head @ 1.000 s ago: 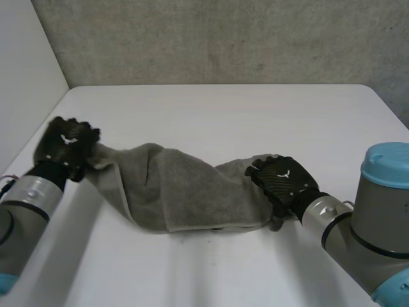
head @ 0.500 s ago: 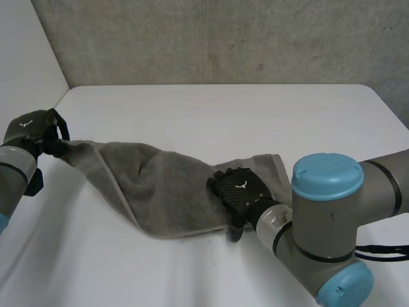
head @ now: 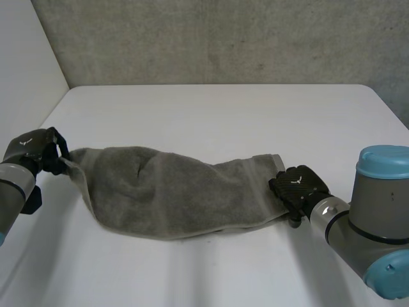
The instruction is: Fold the towel.
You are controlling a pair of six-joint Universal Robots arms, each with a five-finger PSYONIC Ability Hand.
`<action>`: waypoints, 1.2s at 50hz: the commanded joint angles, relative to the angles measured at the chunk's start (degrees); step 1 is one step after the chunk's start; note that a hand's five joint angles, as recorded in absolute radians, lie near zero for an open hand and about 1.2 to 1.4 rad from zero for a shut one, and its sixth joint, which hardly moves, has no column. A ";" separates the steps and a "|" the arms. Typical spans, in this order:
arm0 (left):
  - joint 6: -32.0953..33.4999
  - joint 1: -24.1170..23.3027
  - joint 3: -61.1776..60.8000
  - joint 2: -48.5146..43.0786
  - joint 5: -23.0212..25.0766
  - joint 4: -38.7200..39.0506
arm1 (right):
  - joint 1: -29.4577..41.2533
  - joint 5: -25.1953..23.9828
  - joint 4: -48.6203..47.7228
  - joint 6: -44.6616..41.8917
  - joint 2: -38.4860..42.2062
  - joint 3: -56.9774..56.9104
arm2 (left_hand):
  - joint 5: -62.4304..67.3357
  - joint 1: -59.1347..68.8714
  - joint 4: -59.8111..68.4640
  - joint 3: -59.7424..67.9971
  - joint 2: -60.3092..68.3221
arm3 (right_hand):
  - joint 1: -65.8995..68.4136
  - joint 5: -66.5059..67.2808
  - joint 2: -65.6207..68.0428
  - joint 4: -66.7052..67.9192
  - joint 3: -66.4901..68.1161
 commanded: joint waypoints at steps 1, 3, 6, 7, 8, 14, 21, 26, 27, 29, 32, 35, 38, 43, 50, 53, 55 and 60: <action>0.02 -0.27 -0.46 0.63 -0.03 0.07 | -0.77 -1.94 -4.33 0.74 2.13 -0.51 | 11.94 12.88 10.23 10.45 10.31 | 6.21 6.00 6.17 6.37 6.24; 0.02 -0.28 -0.46 0.72 -0.03 -0.02 | -0.77 -1.94 -4.96 0.74 2.40 -0.60 | 11.94 12.88 10.23 10.45 10.31 | 7.23 7.03 7.20 7.40 7.27; 0.02 -0.27 -0.46 0.72 -0.03 -0.02 | -0.77 -2.11 -5.40 0.83 2.49 -0.78 | 11.94 12.88 10.23 10.45 10.31 | 9.25 9.05 9.22 9.42 9.29; 0.02 -0.27 -0.46 0.72 -0.03 -0.02 | -0.77 -2.11 -5.40 0.83 2.49 -0.87 | 11.94 12.88 10.23 10.45 10.31 | 11.25 11.05 11.21 11.42 11.29; 0.02 -0.27 -0.55 0.72 -0.03 -0.02 | -0.77 -2.11 -5.40 0.83 2.49 -0.87 | 11.94 12.88 10.23 10.45 10.31 | 11.27 11.07 11.23 11.44 11.31; 0.10 -0.36 -1.07 0.80 0.06 -0.11 | -0.77 -2.20 -6.01 0.92 2.49 -1.13 | 11.94 12.88 10.23 10.45 10.31 | 42.05 41.85 42.02 42.22 42.09; 0.10 -1.24 -0.90 3.43 0.76 -1.33 | -1.73 -1.76 -5.49 1.62 0.04 -3.06 | 11.94 12.88 10.23 10.45 10.31 | 45.19 44.99 45.15 45.36 45.23; -0.60 -1.42 -0.11 10.38 2.87 -4.50 | -2.43 -2.37 1.16 2.33 -9.78 -6.30 | 11.94 12.88 10.23 10.45 10.31 | 45.19 44.99 45.15 45.36 45.23; -0.86 -1.42 0.24 13.08 3.40 -6.07 | -2.44 -2.38 1.20 2.32 -9.82 -6.32 | 11.94 12.88 10.23 10.45 10.31 | 45.19 44.99 45.15 45.36 45.23; -1.30 -1.42 0.94 15.81 3.57 -7.82 | -3.31 -3.95 14.13 2.15 -15.33 -13.22 | 11.94 12.88 10.23 10.45 10.31 | 45.19 44.99 45.15 45.36 45.23; -3.22 -1.42 3.31 20.47 3.58 -11.69 | -5.15 -6.06 29.51 1.97 -16.58 -23.05 | 11.94 12.88 10.23 10.45 10.31 | 45.19 44.99 45.15 45.36 45.23; -6.12 -1.59 6.38 23.55 3.66 -16.52 | -6.22 -6.77 35.74 1.80 -16.85 -28.11 | 11.94 12.88 10.23 10.45 10.31 | 45.19 44.99 45.15 45.36 45.23; -8.24 -1.59 9.28 24.01 3.66 -20.83 | -7.09 -7.56 45.49 0.13 -16.50 -37.34 | 11.94 12.88 10.23 10.45 10.31 | 45.19 44.99 45.15 45.36 45.23; -8.77 -1.33 10.09 22.09 3.66 -23.22 | -7.36 -7.22 51.55 -5.40 -10.37 -47.78 | 11.94 12.88 10.23 10.45 10.31 | 45.19 44.99 45.15 45.36 45.23; -8.42 -1.86 10.61 7.84 3.14 -23.57 | -7.27 -6.16 52.17 -7.95 -0.88 -48.86 | 11.94 12.88 10.23 10.45 10.31 | 45.19 44.99 45.15 45.36 45.23; -8.25 -2.56 12.20 1.07 3.40 -23.31 | -6.92 -5.81 52.00 -8.66 4.48 -49.55 | 11.94 12.88 10.23 10.45 10.31 | 45.19 44.99 45.15 45.36 45.23; -8.16 -3.09 13.87 -2.27 3.40 -23.22 | -6.83 -5.46 51.82 -8.92 7.12 -50.60 | 11.94 12.88 10.23 10.45 10.31 | 45.19 44.99 45.15 45.36 45.23; -8.25 -5.72 26.22 -13.32 2.96 -23.22 | -6.39 -3.78 51.47 -8.84 15.41 -59.14 | 11.94 12.88 10.23 10.45 10.31 | 45.19 44.99 45.15 45.36 45.23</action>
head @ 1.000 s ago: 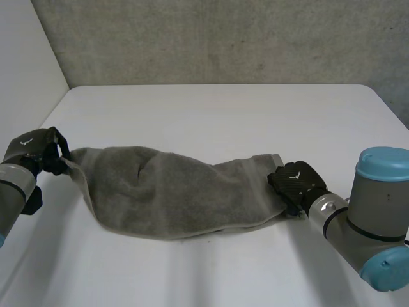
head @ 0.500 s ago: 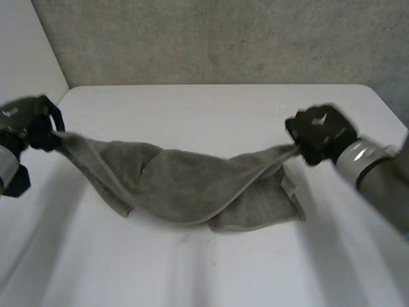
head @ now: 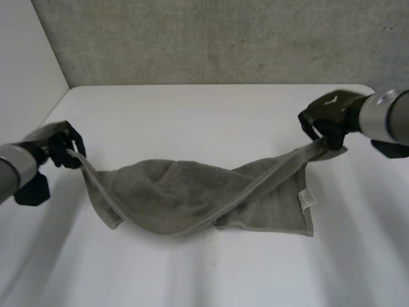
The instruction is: Fold the towel.
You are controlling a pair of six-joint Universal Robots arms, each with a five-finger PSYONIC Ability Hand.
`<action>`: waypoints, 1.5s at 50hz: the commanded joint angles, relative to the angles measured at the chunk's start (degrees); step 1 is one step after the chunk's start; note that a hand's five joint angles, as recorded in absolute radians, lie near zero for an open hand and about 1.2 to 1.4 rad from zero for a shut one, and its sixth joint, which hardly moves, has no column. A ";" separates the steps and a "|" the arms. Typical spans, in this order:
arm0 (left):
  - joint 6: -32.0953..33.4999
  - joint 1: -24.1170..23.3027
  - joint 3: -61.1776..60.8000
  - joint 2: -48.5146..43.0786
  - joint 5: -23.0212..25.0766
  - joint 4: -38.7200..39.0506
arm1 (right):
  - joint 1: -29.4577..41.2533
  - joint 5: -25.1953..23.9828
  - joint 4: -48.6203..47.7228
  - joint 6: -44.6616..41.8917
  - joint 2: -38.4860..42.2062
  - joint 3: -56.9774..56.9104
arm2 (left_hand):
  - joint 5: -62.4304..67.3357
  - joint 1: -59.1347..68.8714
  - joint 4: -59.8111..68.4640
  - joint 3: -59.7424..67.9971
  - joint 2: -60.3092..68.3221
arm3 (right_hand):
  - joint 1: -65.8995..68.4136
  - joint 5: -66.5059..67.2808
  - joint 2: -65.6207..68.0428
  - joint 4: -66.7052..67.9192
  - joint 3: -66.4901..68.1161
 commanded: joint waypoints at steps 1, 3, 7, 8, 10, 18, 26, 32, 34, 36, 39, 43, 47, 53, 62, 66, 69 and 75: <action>0.07 -2.70 12.17 -12.23 -0.28 0.21 | 0.73 2.59 -0.89 0.04 13.01 -13.27 | 11.32 12.16 10.23 10.33 10.26 | 4.32 3.42 4.24 3.56 3.81; -0.19 -3.93 21.88 -16.08 -0.46 0.21 | 1.26 3.30 -1.69 0.31 15.68 -18.77 | 11.32 12.16 10.23 10.33 10.26 | 4.32 3.42 4.24 3.56 3.81; -0.64 -5.43 33.35 -19.08 -0.98 0.30 | 3.19 4.97 -12.01 0.92 22.78 -40.24 | 11.32 12.16 10.23 10.33 10.26 | 4.32 3.42 4.24 3.56 3.81; -0.72 -6.39 39.62 -20.13 -1.86 0.38 | 3.20 4.97 -12.06 0.92 22.80 -40.31 | 11.32 12.16 10.23 10.33 10.26 | 4.32 3.42 4.24 3.56 3.81; -0.72 -7.53 45.68 -20.75 -3.17 1.25 | 4.42 6.89 -25.87 2.06 23.85 -50.81 | 11.32 12.16 10.23 10.33 10.26 | 4.32 3.42 4.24 3.56 3.81; -3.70 -9.12 59.37 -19.79 -13.63 15.03 | 6.54 9.63 -43.34 6.99 16.22 -45.79 | 11.32 12.16 10.23 10.33 10.26 | 4.32 3.42 4.24 3.56 3.81; -8.98 -9.03 56.20 -20.93 -13.47 18.40 | 6.45 7.97 -40.81 6.72 12.25 -28.56 | 11.32 12.16 10.23 10.33 10.26 | 4.32 3.42 4.24 3.56 3.81; -9.42 -8.51 41.40 -21.28 -10.23 17.87 | 6.45 6.64 -33.35 6.81 11.72 -16.87 | 11.32 12.16 10.23 10.33 10.26 | 4.32 3.42 4.24 3.56 3.81; -9.42 -8.15 36.43 -21.28 -8.98 18.23 | 6.45 6.56 -31.76 6.90 11.81 -13.10 | 11.32 12.16 10.23 10.33 10.26 | 4.32 3.42 4.24 3.56 3.81; -9.34 -8.07 31.77 -21.28 -7.40 18.58 | 6.45 6.12 -30.61 6.90 11.81 -8.71 | 11.32 12.16 10.23 10.33 10.26 | 4.32 3.42 4.24 3.56 3.81; -9.16 -7.98 23.16 -21.37 -4.24 20.33 | 6.36 4.63 -30.86 6.37 11.98 0.52 | 11.32 12.16 10.23 10.33 10.26 | 4.32 3.42 4.24 3.56 3.81; -8.72 -7.54 12.29 -21.37 -1.25 23.58 | 6.27 2.42 -32.36 4.61 12.16 8.12 | 11.32 12.16 10.23 10.33 10.26 | 4.32 3.42 4.24 3.56 3.81; -8.72 -6.31 7.86 -20.75 -0.81 24.20 | 5.92 2.07 -34.47 1.63 10.24 16.27 | 11.32 12.16 10.23 10.33 10.26 | 4.32 3.42 4.24 3.56 3.81; -8.63 -2.79 2.33 -16.36 -0.55 22.36 | 3.82 1.72 -35.00 2.24 3.83 24.45 | 11.32 12.16 10.23 10.33 10.26 | 4.32 3.42 4.24 3.56 3.81; 0.48 -1.30 -7.15 -9.77 0.50 27.26 | 1.61 1.63 -37.46 2.42 -3.83 35.10 | 11.32 12.16 10.23 10.33 10.26 | 4.32 3.42 4.24 3.56 3.81; 7.45 -0.16 -10.59 -9.15 3.23 31.94 | 0.12 1.63 -40.27 2.42 -5.94 38.62 | 11.32 12.16 10.23 10.33 10.26 | 4.32 3.42 4.24 3.56 3.81; 13.95 0.81 -13.58 -9.24 6.84 37.65 | -1.64 1.54 -42.38 2.68 -6.38 40.20 | 11.32 12.16 10.23 10.33 10.26 | 4.32 3.42 4.24 3.56 3.81; 21.41 3.27 -18.93 -9.68 15.69 47.30 | -3.31 1.46 -43.43 4.61 -5.33 40.38 | -28.33 -27.48 -29.41 -29.32 -29.38 | 4.32 3.42 4.24 3.56 3.81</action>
